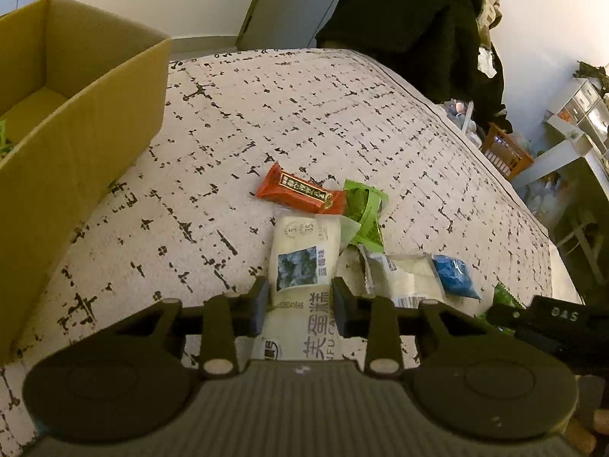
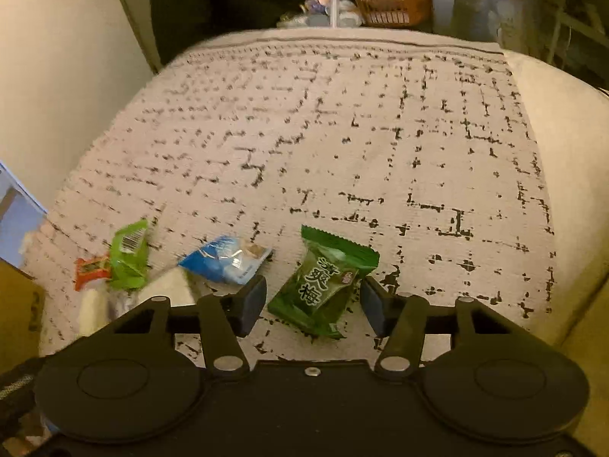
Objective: Organize snacks
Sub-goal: 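Grasp white cake pack with left gripper while right grasps green candy bag, then carry the white cake pack and green candy bag over the box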
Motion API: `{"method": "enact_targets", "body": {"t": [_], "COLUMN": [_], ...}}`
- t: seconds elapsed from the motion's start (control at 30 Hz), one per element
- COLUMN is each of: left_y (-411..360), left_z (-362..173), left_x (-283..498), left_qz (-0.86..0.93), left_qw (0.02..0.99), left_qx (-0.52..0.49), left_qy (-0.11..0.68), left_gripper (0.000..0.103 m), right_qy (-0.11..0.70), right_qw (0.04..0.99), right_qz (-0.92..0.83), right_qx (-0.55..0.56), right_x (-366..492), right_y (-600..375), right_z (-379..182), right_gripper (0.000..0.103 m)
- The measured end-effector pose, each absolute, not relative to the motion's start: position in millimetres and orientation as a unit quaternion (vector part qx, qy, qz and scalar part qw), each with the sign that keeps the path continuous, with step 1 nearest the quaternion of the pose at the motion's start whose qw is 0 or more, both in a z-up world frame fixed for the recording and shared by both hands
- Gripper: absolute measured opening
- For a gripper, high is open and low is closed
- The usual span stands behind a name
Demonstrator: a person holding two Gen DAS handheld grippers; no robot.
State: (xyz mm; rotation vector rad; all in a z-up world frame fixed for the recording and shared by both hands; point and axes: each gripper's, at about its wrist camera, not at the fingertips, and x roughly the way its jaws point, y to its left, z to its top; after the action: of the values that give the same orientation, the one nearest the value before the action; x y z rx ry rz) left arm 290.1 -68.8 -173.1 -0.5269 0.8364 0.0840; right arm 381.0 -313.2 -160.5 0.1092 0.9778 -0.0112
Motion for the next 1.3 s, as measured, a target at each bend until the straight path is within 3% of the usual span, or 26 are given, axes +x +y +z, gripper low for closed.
{"method": "enact_targets", "body": {"t": [0.13, 0.8, 1.3], "left_y": [-60.6, -32.9, -0.1], "left_z": [-166.5, -69.4, -27.5], "left_x": [284.2, 225.2, 174.6], "left_qz": [0.049, 0.040, 0.056], "left_qw": [0.872, 0.900, 0.910], "left_qx": [-0.275, -0.287, -0.283], "left_qy": [0.403, 0.327, 0.299], "left_gripper": [0.031, 0.031, 0.031], "right_qy": [0.480, 0.384, 0.355], "right_qw": [0.875, 0.919, 0.922], "right_qz": [0.009, 0.078, 0.142], "right_qx": [0.052, 0.052, 0.060], "right_x": [375.4, 292.8, 249.8], "right_y": [-305.8, -241.8, -194.0], "right_z": [-151.4, -34.3, -14.6], "right_gripper": [0.027, 0.027, 0.027]}}
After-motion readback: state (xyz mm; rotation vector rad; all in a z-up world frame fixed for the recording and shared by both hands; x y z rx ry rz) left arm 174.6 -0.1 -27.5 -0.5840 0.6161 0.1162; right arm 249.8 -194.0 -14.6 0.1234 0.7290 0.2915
